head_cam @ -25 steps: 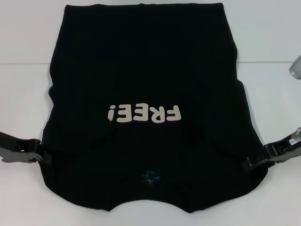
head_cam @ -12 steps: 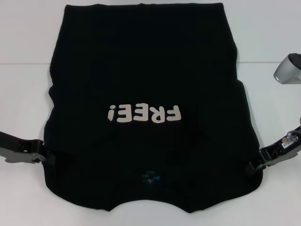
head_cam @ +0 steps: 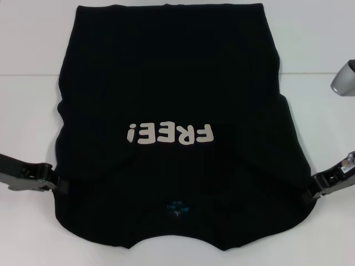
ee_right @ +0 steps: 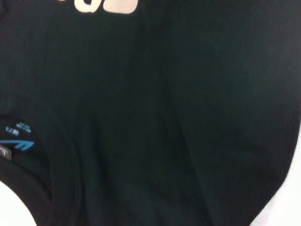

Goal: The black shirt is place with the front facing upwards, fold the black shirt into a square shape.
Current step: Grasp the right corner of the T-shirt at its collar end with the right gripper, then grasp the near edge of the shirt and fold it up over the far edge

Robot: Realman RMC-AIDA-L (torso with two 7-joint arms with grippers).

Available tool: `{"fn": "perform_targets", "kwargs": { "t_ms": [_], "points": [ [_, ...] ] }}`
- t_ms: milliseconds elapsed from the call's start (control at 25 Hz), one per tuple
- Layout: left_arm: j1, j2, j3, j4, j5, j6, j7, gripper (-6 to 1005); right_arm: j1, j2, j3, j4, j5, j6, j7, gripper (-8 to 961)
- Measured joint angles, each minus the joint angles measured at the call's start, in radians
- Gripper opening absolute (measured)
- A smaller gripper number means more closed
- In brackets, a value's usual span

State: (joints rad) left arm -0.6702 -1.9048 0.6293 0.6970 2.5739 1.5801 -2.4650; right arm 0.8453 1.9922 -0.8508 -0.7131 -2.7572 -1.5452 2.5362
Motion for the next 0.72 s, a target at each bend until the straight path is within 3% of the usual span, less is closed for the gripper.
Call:
{"fn": "perform_targets", "kwargs": {
  "t_ms": [80,400,520,720],
  "points": [
    [0.000,0.007,0.000,-0.001,-0.013,0.041,0.014,23,-0.001,-0.012,0.002,-0.004,0.003,-0.036,-0.019,78],
    [0.003,0.045,0.001,-0.093,-0.016,0.271,0.106,24,-0.070,-0.046,0.006,-0.086,0.000,-0.258,-0.144,81],
    [0.010,0.043,0.039,-0.133,-0.002,0.365,0.142,23,-0.099,-0.051,0.000,-0.088,-0.005,-0.337,-0.210,82],
    [0.028,0.029,0.092,-0.141,0.015,0.396,0.151,22,-0.138,-0.049,0.015,-0.087,-0.012,-0.370,-0.267,78]
  ]
}}
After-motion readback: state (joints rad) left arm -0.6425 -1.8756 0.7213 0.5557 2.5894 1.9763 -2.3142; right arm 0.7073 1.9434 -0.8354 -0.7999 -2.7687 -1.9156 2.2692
